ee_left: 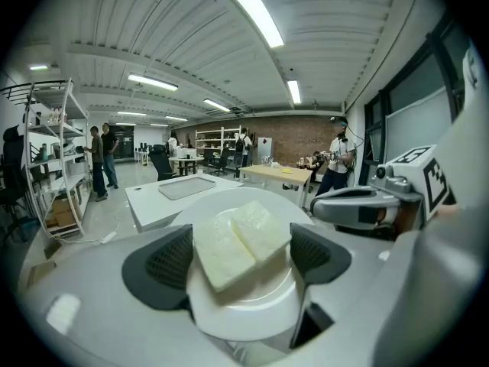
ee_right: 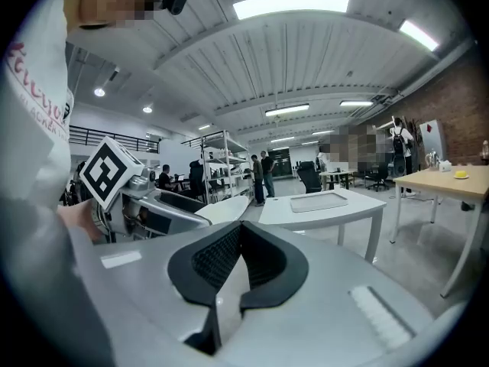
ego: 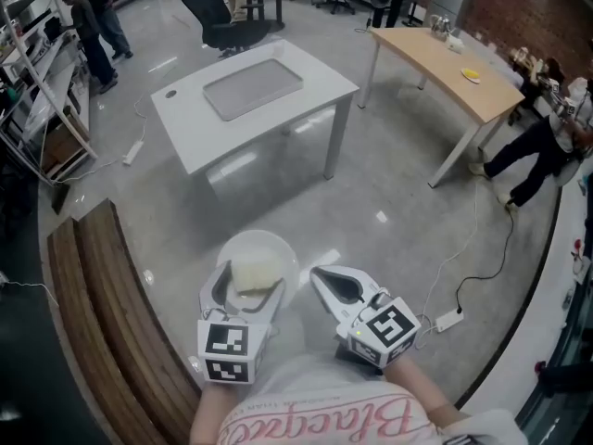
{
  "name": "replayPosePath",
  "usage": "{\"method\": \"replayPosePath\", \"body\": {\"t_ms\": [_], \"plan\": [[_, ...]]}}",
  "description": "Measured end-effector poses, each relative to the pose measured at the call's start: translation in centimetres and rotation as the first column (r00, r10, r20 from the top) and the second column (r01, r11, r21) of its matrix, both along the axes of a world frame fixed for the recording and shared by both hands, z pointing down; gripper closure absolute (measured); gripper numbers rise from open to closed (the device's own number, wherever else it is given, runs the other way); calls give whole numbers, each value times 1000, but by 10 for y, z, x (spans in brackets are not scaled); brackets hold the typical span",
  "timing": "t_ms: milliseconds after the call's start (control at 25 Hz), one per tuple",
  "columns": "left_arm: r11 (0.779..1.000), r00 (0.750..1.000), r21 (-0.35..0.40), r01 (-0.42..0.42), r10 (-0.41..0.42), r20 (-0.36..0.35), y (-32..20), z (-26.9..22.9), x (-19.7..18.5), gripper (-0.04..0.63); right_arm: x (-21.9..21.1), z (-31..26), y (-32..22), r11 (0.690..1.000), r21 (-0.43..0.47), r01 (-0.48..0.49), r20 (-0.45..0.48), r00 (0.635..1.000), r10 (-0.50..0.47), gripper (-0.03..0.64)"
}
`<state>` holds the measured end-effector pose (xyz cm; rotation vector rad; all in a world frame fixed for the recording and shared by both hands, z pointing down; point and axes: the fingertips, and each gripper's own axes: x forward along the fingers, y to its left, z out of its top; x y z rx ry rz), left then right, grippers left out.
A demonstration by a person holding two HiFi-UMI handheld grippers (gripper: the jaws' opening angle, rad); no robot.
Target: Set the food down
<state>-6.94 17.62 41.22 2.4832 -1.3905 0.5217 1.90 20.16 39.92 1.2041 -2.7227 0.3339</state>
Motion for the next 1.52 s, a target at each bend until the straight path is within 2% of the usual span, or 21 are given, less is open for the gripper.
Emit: {"method": "replayPosePath", "body": {"t_ms": [240, 640, 800, 1200, 1520], "plan": [[1000, 1000, -7, -4, 4, -28, -52, -1, -6, 199, -5, -8, -53, 1000, 7, -12, -67, 998, 13, 615], [999, 998, 5, -40, 40, -40, -120, -7, -20, 199, -29, -10, -122, 1000, 21, -8, -89, 996, 10, 615], [1000, 998, 6, -20, 20, -52, -143, -8, -27, 199, -34, -14, -146, 1000, 17, -19, -113, 993, 21, 615], [999, 998, 36, -16, 18, -66, -181, -16, -22, 199, -36, -14, -180, 1000, 28, 1, -124, 992, 2, 615], [1000, 999, 19, -17, 18, -42, -221, -12, -16, 199, -27, -7, -216, 1000, 10, -17, -100, 995, 17, 615]]}}
